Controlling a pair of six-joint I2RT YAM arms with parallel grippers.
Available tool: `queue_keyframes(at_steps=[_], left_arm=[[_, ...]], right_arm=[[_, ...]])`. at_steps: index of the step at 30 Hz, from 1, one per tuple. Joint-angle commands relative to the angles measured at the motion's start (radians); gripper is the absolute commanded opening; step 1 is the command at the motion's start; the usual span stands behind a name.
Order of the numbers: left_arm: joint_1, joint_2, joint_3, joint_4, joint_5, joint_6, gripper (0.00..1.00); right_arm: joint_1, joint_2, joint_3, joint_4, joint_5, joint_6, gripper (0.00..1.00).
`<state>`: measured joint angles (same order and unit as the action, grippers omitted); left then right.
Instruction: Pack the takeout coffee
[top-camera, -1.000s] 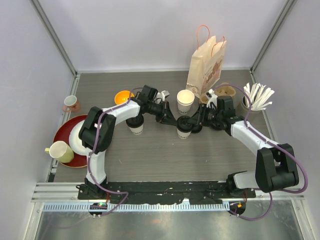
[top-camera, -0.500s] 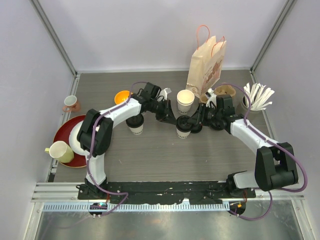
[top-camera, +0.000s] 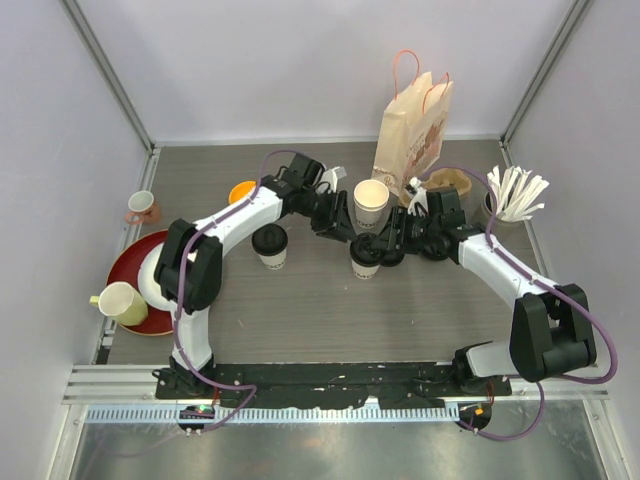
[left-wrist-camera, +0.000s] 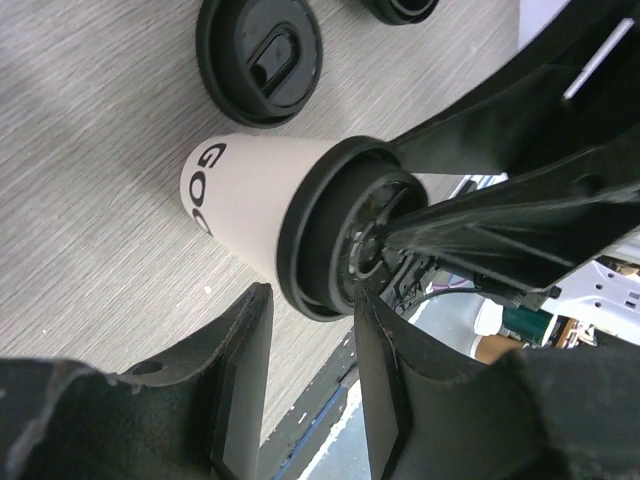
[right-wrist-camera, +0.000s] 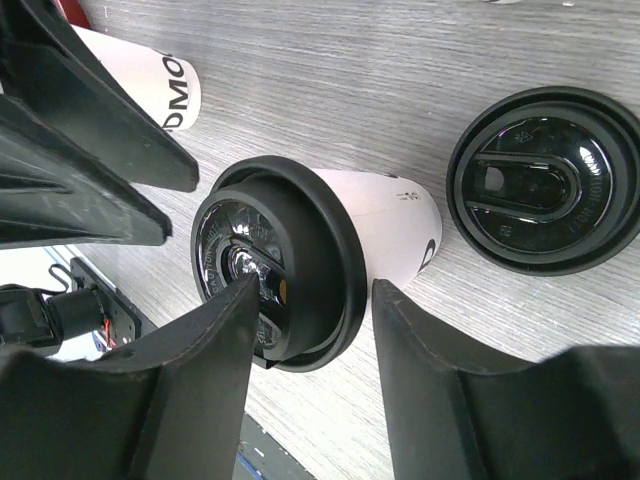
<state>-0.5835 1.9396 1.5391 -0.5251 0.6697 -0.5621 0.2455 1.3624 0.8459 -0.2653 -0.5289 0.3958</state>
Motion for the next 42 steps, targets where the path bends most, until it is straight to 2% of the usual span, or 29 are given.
queue_keyframes(at_steps=[1,5,12,15,16,22,26,28,34,36,40,42], left_arm=[[0.004,-0.047,0.075,-0.032,0.018,0.053,0.42],[0.013,-0.048,0.113,-0.070,-0.002,0.091,0.42],[0.034,-0.067,0.164,-0.131,-0.035,0.171,0.46],[0.053,-0.086,0.184,-0.161,-0.033,0.206,0.57],[0.057,-0.091,0.188,-0.182,-0.030,0.231,0.65],[0.120,-0.148,0.243,-0.269,-0.059,0.317,0.83],[0.166,-0.177,0.282,-0.331,-0.093,0.383,0.85],[0.207,-0.206,0.277,-0.343,-0.105,0.399,0.85],[0.330,-0.294,0.194,-0.316,-0.120,0.430,0.86],[0.362,-0.315,0.165,-0.308,-0.131,0.435,0.86],[0.401,-0.321,0.130,-0.300,-0.119,0.435,0.86],[0.413,-0.318,0.125,-0.297,-0.105,0.429,0.86]], right_arm=[[0.011,0.006,0.071,-0.038,0.015,-0.012,0.56],[0.011,0.006,0.122,-0.090,0.047,-0.041,0.60],[0.011,-0.002,0.251,-0.178,0.079,-0.109,0.76],[0.011,-0.016,0.312,-0.218,0.096,-0.152,0.76],[0.011,-0.034,0.329,-0.235,0.125,-0.178,0.76],[0.009,-0.057,0.530,-0.216,0.268,-0.288,0.72],[0.009,0.059,0.732,-0.178,0.342,-0.426,0.70],[0.009,0.167,0.867,-0.183,0.377,-0.459,0.70],[0.012,0.504,1.281,-0.333,0.440,-0.587,0.70],[0.011,0.570,1.402,-0.365,0.476,-0.645,0.72],[0.009,0.745,1.553,-0.443,0.598,-0.730,0.74],[0.009,0.783,1.598,-0.451,0.662,-0.764,0.76]])
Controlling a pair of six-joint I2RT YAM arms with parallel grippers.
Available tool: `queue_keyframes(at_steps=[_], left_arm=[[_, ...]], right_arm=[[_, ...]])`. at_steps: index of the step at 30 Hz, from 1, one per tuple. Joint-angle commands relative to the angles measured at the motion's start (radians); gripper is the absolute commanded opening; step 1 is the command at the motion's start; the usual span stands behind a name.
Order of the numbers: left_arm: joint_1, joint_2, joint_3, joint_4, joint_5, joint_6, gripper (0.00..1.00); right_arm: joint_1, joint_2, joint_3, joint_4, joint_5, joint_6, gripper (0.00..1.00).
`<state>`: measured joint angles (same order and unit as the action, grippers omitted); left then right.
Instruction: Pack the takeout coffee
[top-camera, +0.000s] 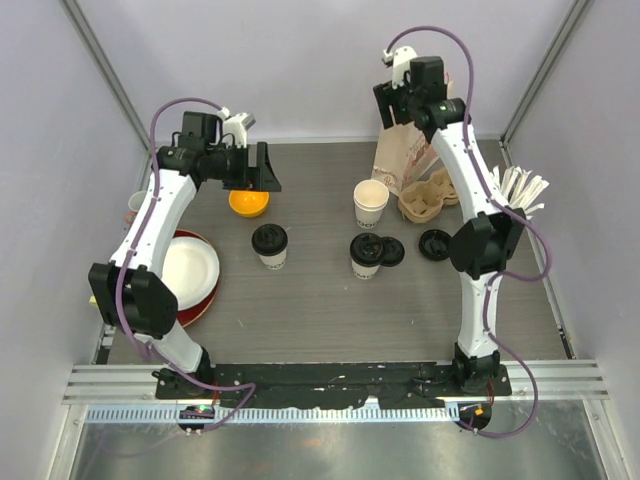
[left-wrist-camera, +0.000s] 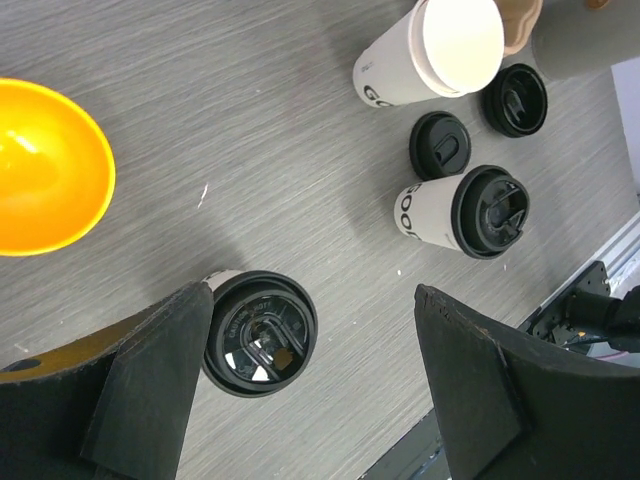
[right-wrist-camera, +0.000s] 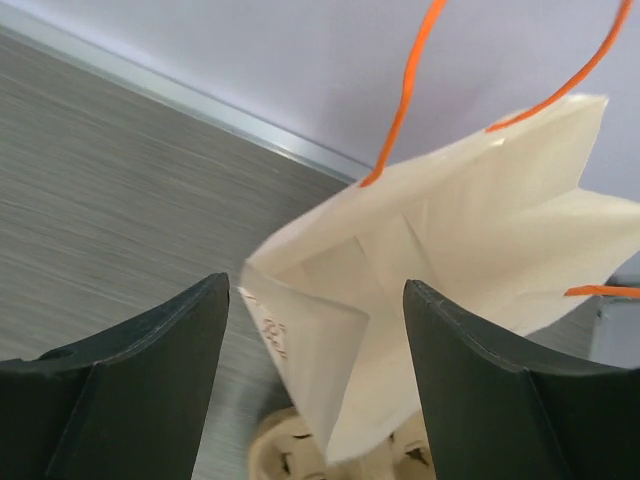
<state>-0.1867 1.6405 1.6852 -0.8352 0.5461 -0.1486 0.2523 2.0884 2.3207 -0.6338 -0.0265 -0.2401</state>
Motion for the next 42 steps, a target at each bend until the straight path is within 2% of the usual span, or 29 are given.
queue_keyframes(at_steps=[1,6,9,10,11,12,15,18,22,29,34,36,42], left_arm=[[0.018,-0.018,-0.024,0.015,0.023,0.012,0.86],[0.023,-0.007,-0.021,0.024,0.041,0.000,0.86],[0.024,0.004,-0.016,0.022,0.048,-0.005,0.86],[0.024,0.004,-0.015,0.022,0.046,-0.003,0.86],[0.024,0.004,-0.015,0.021,0.048,-0.002,0.86],[0.026,0.002,-0.015,0.022,0.048,-0.003,0.86],[0.030,0.001,-0.013,0.021,0.048,0.000,0.86],[0.036,-0.005,-0.012,0.022,0.046,0.004,0.86],[0.050,-0.024,-0.019,0.021,0.048,0.014,0.86],[0.085,-0.059,-0.047,0.012,0.041,0.050,0.86],[0.096,-0.091,-0.082,-0.010,-0.041,0.104,0.86],[0.113,-0.117,-0.099,-0.007,-0.041,0.113,0.86],[0.158,-0.151,-0.127,-0.024,-0.026,0.133,0.86]], right_arm=[[0.002,0.085,0.134,-0.090,0.181,-0.157,0.76],[0.002,0.102,0.134,-0.113,0.220,-0.202,0.75],[0.004,0.084,0.091,-0.118,0.195,-0.200,0.57],[0.002,0.079,0.085,-0.121,0.182,-0.194,0.44],[0.004,0.068,0.072,-0.125,0.174,-0.186,0.39],[0.004,0.062,0.065,-0.125,0.169,-0.183,0.29],[0.002,0.029,0.036,-0.095,0.178,-0.180,0.10],[0.002,-0.001,0.028,-0.055,0.197,-0.192,0.01],[0.005,-0.051,0.032,0.017,0.220,-0.196,0.01],[0.059,-0.175,0.032,0.117,0.172,-0.257,0.01],[0.209,-0.270,-0.012,0.115,0.145,-0.372,0.01],[0.266,-0.304,-0.009,0.076,0.146,-0.418,0.01],[0.427,-0.422,-0.052,-0.156,-0.047,-0.518,0.01]])
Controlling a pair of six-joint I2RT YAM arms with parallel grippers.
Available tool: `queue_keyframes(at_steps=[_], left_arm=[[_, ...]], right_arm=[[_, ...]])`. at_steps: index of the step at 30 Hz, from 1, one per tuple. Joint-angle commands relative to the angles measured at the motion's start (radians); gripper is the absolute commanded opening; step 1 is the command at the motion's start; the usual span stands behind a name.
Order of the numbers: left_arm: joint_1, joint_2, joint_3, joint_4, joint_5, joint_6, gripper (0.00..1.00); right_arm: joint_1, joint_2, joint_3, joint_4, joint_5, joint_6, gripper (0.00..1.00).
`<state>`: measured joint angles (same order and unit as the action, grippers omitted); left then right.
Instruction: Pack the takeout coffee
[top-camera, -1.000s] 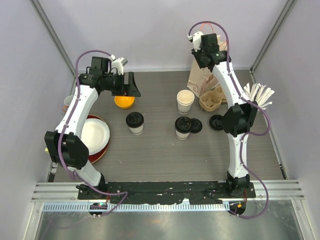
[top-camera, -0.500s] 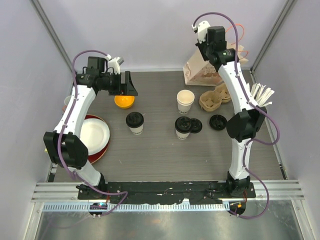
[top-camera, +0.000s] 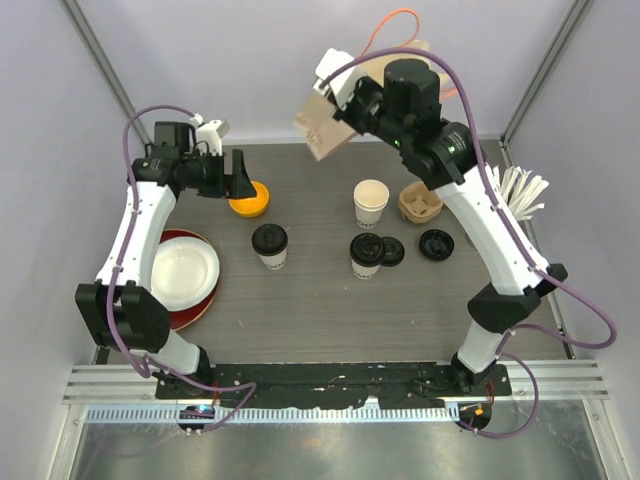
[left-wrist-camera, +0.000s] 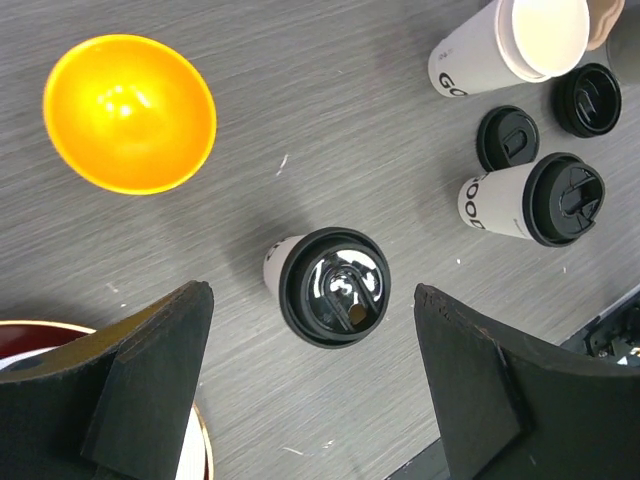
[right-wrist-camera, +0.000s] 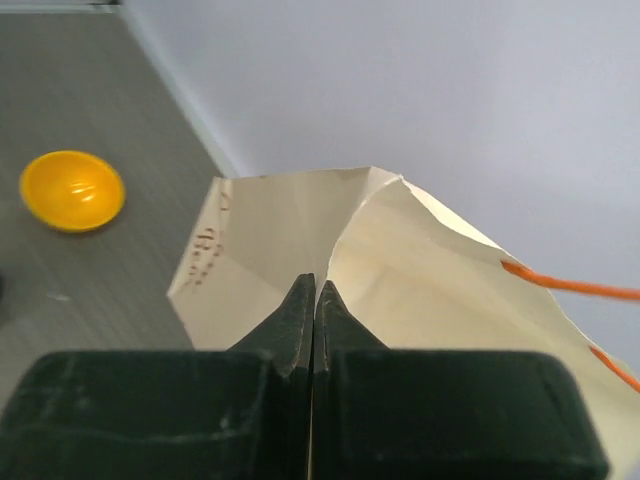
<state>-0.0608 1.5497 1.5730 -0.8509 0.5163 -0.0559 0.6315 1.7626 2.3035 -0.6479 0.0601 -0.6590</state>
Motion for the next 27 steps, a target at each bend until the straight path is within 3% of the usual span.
queue_keyframes(at_steps=[1,11,14,18,27], left_arm=[[0.035,-0.065,-0.019,-0.014,-0.001,0.045,0.85],[0.056,-0.088,-0.048,-0.007,-0.012,0.044,0.85],[0.058,-0.088,-0.053,-0.004,-0.010,0.044,0.85],[0.085,-0.082,-0.050,-0.002,0.030,0.038,0.85],[0.098,-0.079,-0.060,0.009,0.040,0.031,0.85]], right_arm=[[0.078,-0.115,-0.056,-0.171,-0.150,-0.112,0.01],[0.226,-0.270,-0.160,-0.380,-0.216,-0.143,0.01],[0.279,-0.311,-0.252,-0.331,-0.238,-0.110,0.01],[0.462,-0.336,-0.397,-0.263,-0.168,-0.158,0.01],[0.539,-0.157,-0.254,-0.492,-0.106,-0.163,0.01]])
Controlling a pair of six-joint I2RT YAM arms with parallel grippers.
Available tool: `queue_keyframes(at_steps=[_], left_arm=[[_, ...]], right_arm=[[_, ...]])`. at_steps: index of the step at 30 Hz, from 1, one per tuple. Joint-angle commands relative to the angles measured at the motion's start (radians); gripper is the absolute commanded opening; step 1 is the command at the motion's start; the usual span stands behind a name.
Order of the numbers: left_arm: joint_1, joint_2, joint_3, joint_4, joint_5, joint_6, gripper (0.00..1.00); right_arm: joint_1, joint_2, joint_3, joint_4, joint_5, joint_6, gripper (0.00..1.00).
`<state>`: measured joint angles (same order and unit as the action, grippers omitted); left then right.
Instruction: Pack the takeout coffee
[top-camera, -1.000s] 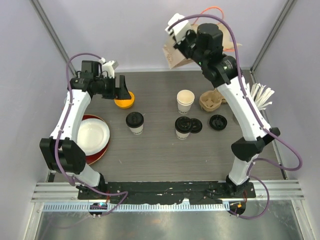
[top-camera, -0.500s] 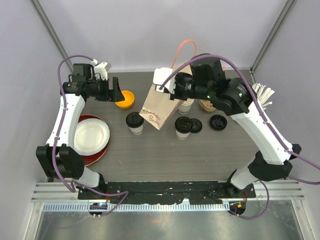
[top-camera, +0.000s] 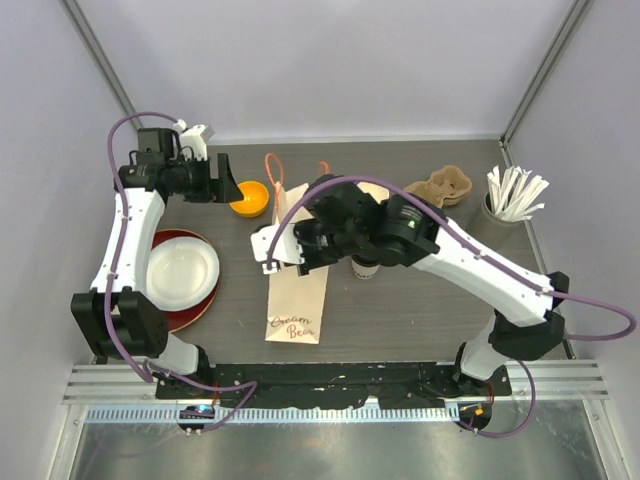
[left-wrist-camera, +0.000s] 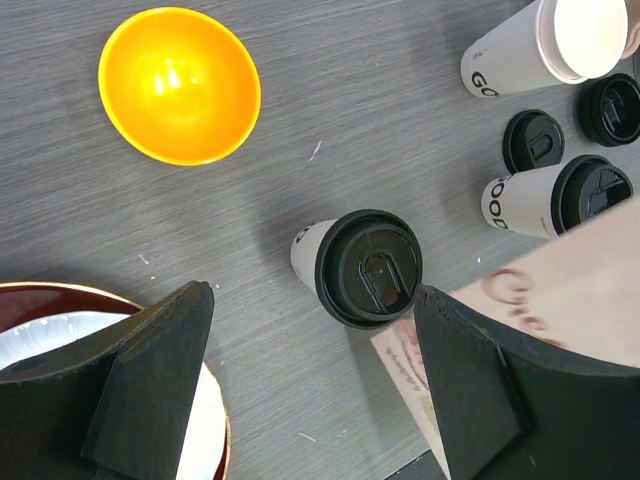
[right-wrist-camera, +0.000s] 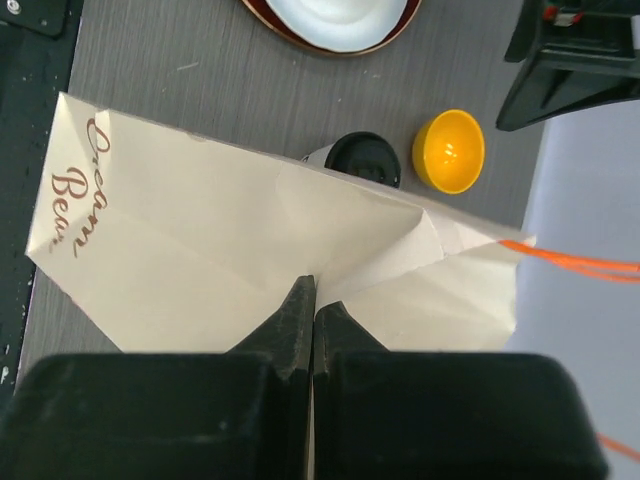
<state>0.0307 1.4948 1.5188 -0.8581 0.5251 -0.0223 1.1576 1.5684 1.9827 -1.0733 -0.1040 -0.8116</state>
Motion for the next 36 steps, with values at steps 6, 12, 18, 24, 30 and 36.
queue_keyframes(at_steps=[6,12,18,24,30,36], left_arm=[[0.012,-0.021,-0.017,0.022,0.042,-0.001,0.85],[0.012,-0.008,-0.014,0.014,0.076,-0.007,0.86],[0.012,-0.008,-0.012,0.016,0.093,-0.016,0.85],[0.012,-0.013,-0.009,0.018,0.092,-0.018,0.85],[0.012,-0.008,-0.006,0.019,0.093,-0.019,0.85],[0.012,-0.008,-0.006,0.014,0.092,-0.011,0.85]], right_arm=[[0.048,0.036,-0.071,0.045,0.099,0.080,0.01],[0.065,-0.062,-0.278,0.176,0.126,0.149,0.01],[0.067,-0.074,-0.372,0.185,-0.014,0.176,0.01],[0.067,-0.149,-0.468,0.358,-0.013,0.213,0.01],[0.065,-0.206,-0.519,0.484,0.020,0.223,0.01],[0.067,-0.156,-0.502,0.446,0.026,0.227,0.01]])
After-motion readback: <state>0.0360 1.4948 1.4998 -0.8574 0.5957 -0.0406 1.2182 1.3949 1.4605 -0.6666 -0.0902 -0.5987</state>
